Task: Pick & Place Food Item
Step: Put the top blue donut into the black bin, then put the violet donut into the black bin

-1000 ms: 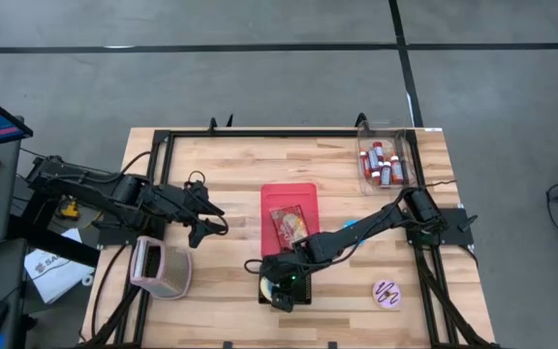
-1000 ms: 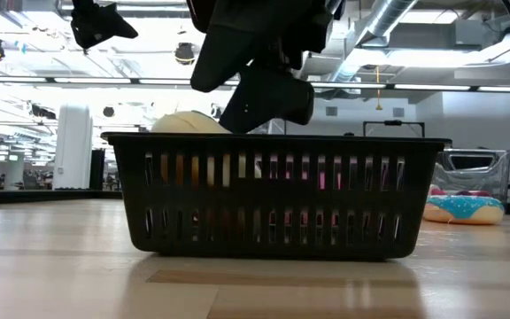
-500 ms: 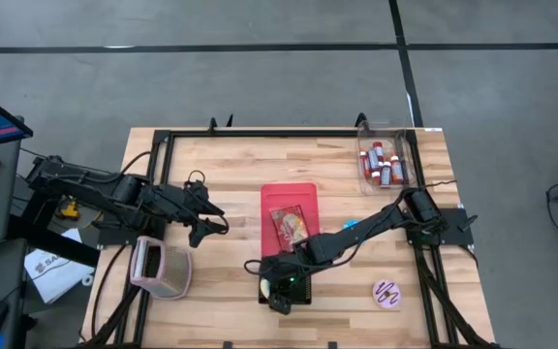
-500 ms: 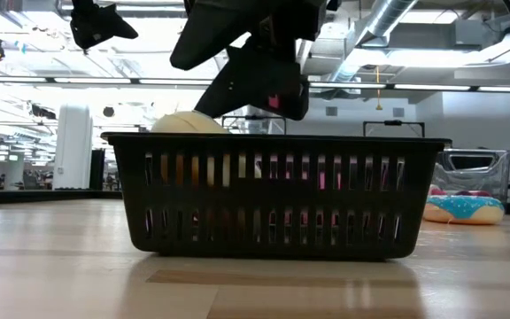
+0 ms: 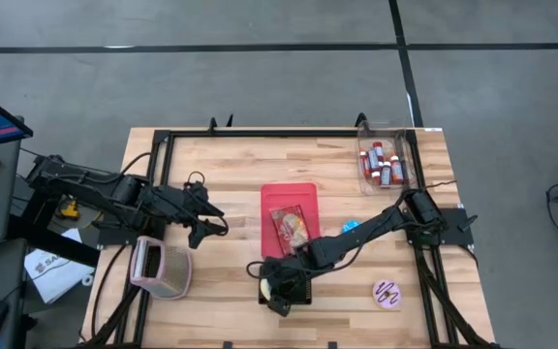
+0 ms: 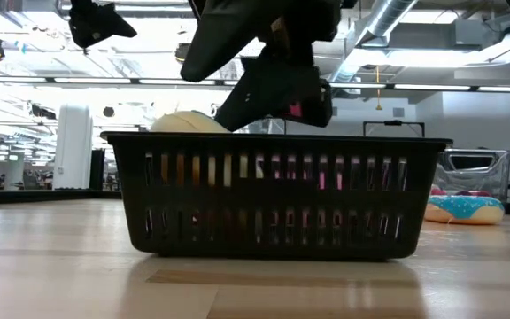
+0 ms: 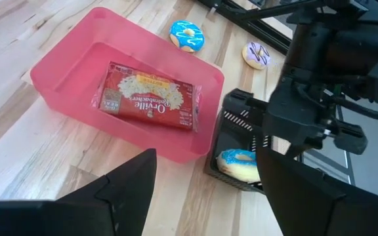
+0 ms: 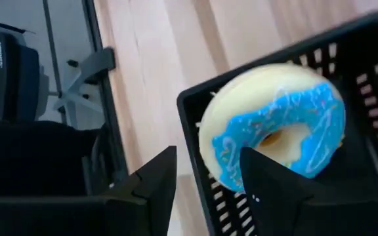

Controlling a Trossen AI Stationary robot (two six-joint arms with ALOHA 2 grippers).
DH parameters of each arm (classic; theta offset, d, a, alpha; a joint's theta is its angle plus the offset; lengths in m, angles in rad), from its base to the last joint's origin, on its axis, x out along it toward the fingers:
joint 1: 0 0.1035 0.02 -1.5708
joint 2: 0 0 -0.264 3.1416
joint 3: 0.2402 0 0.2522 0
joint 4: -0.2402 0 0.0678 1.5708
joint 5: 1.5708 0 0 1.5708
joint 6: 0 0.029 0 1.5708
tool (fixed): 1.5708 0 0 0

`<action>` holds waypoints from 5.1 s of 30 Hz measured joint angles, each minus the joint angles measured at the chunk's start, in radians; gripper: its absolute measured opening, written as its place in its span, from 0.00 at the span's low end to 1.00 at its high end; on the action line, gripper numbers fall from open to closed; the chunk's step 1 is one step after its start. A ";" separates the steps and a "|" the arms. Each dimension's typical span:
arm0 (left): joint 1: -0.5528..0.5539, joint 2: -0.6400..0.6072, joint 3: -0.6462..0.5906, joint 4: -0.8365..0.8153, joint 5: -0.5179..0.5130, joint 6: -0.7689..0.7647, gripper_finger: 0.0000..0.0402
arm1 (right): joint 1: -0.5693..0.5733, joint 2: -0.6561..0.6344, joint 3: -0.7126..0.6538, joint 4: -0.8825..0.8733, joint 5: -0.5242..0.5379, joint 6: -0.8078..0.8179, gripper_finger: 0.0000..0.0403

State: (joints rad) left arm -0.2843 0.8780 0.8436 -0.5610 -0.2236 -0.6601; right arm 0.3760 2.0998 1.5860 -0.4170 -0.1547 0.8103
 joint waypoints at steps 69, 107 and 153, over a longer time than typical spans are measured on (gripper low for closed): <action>-0.012 0.000 -0.128 0.256 -0.033 -0.086 0.65 | 0.489 -0.387 -0.470 -0.487 0.062 1.086 0.58; 0.000 0.000 -0.128 0.270 -0.015 -0.145 0.65 | 0.513 -0.377 -0.529 -0.473 0.097 1.066 0.56; 0.000 0.000 -0.127 0.271 0.013 -0.159 0.65 | 0.520 -0.378 -0.632 -0.351 0.099 1.056 0.56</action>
State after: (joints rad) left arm -0.2848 0.8780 0.7162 -0.2901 -0.2110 -0.8192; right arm 0.8963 1.7222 0.9538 -0.7676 -0.0557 1.8663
